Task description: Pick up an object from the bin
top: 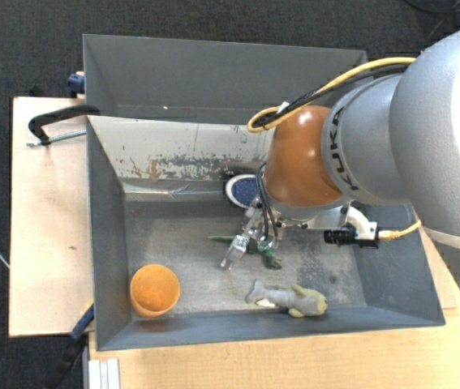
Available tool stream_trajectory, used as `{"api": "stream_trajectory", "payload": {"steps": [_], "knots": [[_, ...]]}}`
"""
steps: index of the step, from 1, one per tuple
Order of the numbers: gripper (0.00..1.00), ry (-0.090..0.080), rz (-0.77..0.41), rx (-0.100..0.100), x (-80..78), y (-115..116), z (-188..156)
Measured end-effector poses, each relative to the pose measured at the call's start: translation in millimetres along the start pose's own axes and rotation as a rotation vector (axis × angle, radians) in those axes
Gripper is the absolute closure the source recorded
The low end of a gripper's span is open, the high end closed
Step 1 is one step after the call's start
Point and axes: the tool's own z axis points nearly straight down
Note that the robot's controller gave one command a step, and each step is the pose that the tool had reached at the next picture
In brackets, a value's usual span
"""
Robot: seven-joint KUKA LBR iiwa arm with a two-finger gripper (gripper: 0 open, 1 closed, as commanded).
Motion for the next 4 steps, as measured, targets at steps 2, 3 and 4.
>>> {"api": "stream_trajectory", "payload": {"steps": [2,3,4], "knots": [[1.0,0.009,-0.001,0.011,-0.7,1.2,-0.7],[1.0,0.007,-0.003,0.009,-2.2,3.4,-34.2],[1.0,0.01,-0.004,0.01,-2.3,4.5,-36.6]]}}
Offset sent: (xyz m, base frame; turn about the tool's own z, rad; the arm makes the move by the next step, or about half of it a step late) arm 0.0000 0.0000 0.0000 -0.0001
